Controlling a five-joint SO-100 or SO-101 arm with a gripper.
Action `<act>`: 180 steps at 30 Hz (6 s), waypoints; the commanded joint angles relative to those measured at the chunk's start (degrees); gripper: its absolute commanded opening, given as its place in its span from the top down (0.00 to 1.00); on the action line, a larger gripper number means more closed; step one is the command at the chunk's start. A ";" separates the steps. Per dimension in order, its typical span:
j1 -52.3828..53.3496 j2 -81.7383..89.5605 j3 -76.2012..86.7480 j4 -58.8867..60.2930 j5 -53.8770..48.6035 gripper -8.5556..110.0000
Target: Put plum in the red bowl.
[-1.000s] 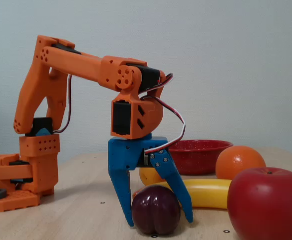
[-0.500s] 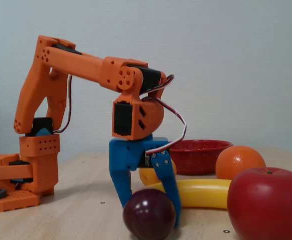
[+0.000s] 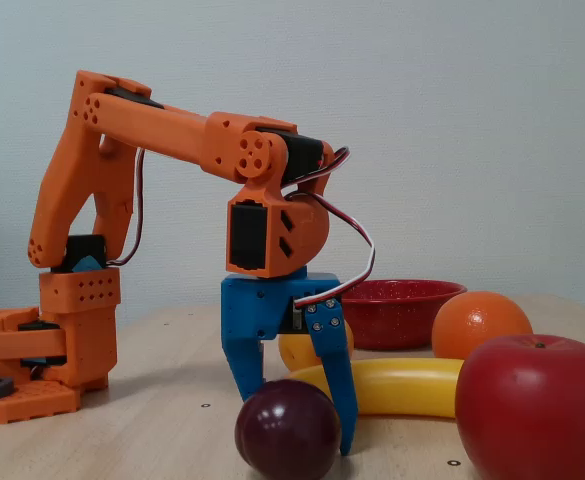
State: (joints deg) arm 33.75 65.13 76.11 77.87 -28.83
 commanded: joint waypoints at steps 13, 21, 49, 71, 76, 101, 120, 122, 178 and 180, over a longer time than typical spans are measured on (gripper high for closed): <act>0.18 10.11 -3.78 6.24 -11.07 0.67; 0.26 11.87 -7.82 8.17 -10.99 0.64; 12.04 11.43 -16.96 15.29 -28.30 0.61; 11.07 1.23 -22.41 11.69 -33.13 0.60; 10.63 -0.70 -23.73 11.34 -33.40 0.60; 7.12 -8.26 -28.04 9.76 -31.55 0.60; 5.89 -9.32 -27.51 10.81 -31.38 0.61; 5.80 -9.32 -26.63 10.46 -31.03 0.61; 6.24 -4.04 -21.01 12.22 -33.22 0.93; 6.24 -2.02 -20.39 12.57 -31.73 0.93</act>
State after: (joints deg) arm 39.55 53.53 56.60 87.54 -61.70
